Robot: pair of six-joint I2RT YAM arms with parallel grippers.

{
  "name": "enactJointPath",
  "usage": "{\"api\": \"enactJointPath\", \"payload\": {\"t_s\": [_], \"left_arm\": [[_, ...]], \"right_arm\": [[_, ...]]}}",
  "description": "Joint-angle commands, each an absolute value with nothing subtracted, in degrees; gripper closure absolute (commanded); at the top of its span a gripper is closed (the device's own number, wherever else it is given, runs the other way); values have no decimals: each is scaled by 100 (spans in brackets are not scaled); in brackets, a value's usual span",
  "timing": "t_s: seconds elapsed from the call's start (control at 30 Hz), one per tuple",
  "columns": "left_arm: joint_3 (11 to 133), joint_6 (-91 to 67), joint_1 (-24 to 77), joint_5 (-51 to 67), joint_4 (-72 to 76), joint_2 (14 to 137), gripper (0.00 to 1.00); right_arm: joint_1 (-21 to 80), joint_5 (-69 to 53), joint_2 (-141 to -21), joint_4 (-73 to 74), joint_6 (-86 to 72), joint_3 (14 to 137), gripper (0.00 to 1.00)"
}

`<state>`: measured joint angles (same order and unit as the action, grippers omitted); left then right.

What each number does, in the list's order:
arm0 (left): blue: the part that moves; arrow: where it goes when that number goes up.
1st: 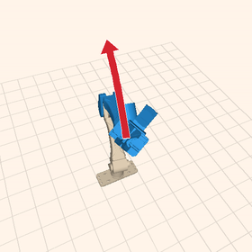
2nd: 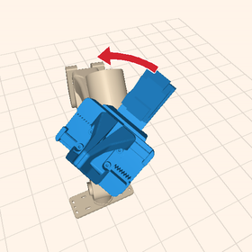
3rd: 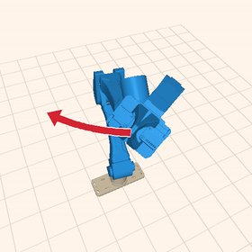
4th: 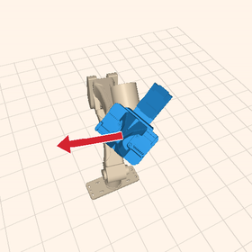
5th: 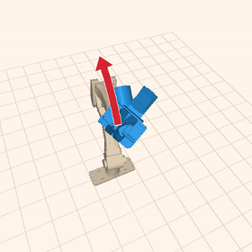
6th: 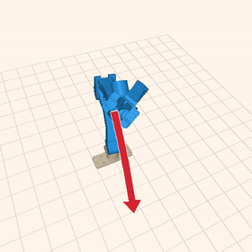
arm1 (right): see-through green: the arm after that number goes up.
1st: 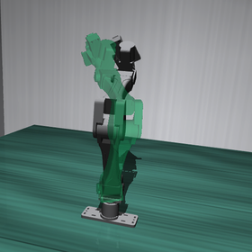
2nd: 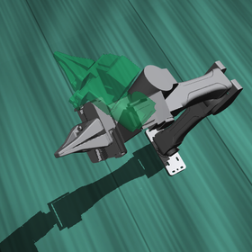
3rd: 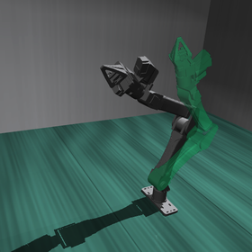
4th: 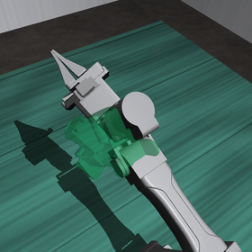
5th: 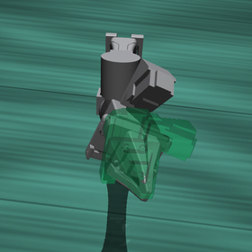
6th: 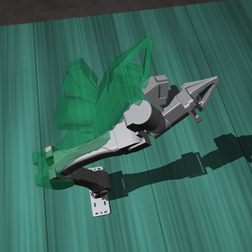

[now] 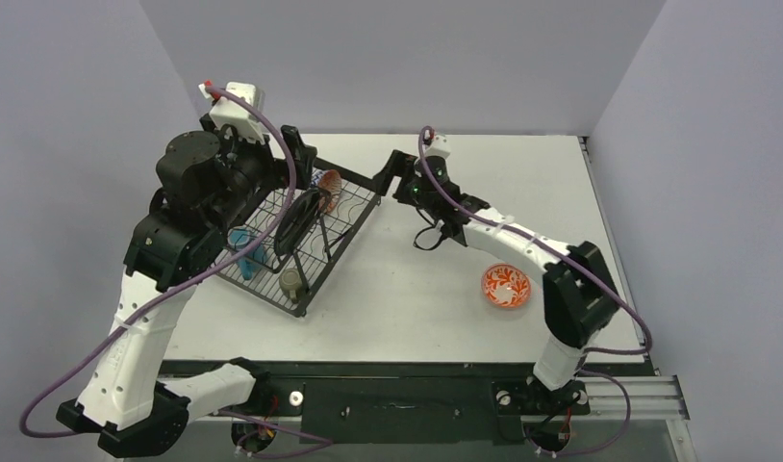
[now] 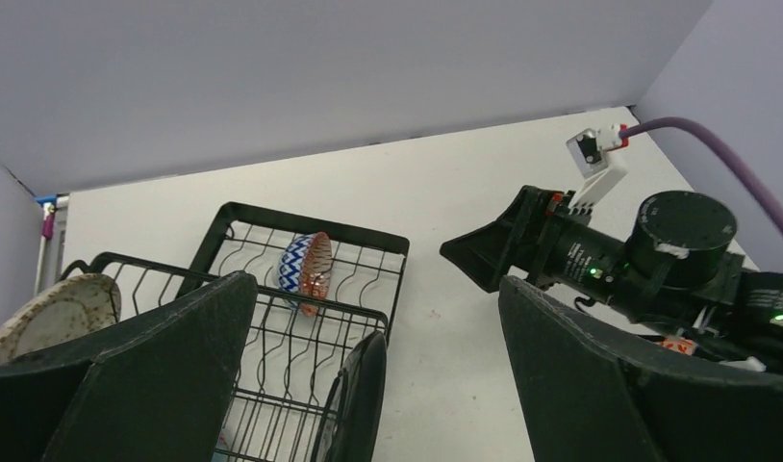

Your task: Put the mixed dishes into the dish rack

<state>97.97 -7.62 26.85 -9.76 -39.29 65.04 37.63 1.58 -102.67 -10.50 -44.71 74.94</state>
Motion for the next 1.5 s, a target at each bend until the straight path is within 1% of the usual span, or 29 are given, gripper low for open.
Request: {"api": "enactJointPath", "payload": {"t_s": [0.0, 0.07, 0.17, 0.23, 0.33, 0.4, 0.63, 0.7, 0.8, 0.9, 1.0, 1.07, 1.17, 1.23, 1.47], "left_arm": [[9463, -969, 2736, -487, -3286, 6303, 4], [9337, -997, 2760, -340, -3157, 6322, 4], [9096, -997, 2832, -207, -2969, 6353, 4], [8937, -995, 2923, -184, -2745, 6347, 4], [8801, -964, 3207, -405, -2618, 6350, 4], [8798, -922, 3454, -565, -2571, 6397, 4], [9047, -692, 4000, -719, -2375, 6502, 4], [8940, -573, 4011, -849, -2179, 6378, 4], [8391, -400, 4012, -1103, -1662, 5918, 4], [8029, -103, 4120, -1275, -1479, 5585, 4], [7779, 516, 4435, -1765, -1206, 5254, 4], [7528, 715, 4525, -1945, -940, 5019, 4], [7151, 842, 4535, -2155, -611, 4662, 4], [6968, 889, 4540, -2313, -407, 4518, 3], [6545, 990, 4534, -2535, 67, 4226, 3]], "right_arm": [[3836, 1186, -9187, 2220, -2793, 7484, 20], [3856, 1736, -8885, 3261, -2544, 7448, 20], [3935, 2784, -8480, 4293, -2491, 7325, 20], [4005, 3370, -8264, 4972, -2597, 7317, 22], [4045, 3870, -8131, 5921, -2926, 7400, 27], [4051, 3929, -8060, 6099, -3146, 7310, 28], [4262, 3527, -8063, 5770, -3921, 6600, 37], [4302, 3315, -8060, 5436, -4022, 6278, 38], [4320, 2972, -8049, 4989, -4078, 5809, 42], [4311, 2880, -8066, 4628, -4093, 5543, 48], [4302, 2840, -8170, 4526, -4132, 5449, 53], [4297, 2823, -8213, 4459, -4153, 5384, 58], [4293, 2895, -8314, 4433, -4165, 5315, 68], [4275, 2929, -8369, 4444, -4184, 5264, 72], [4276, 3135, -8442, 4482, -4208, 5126, 73]]}}
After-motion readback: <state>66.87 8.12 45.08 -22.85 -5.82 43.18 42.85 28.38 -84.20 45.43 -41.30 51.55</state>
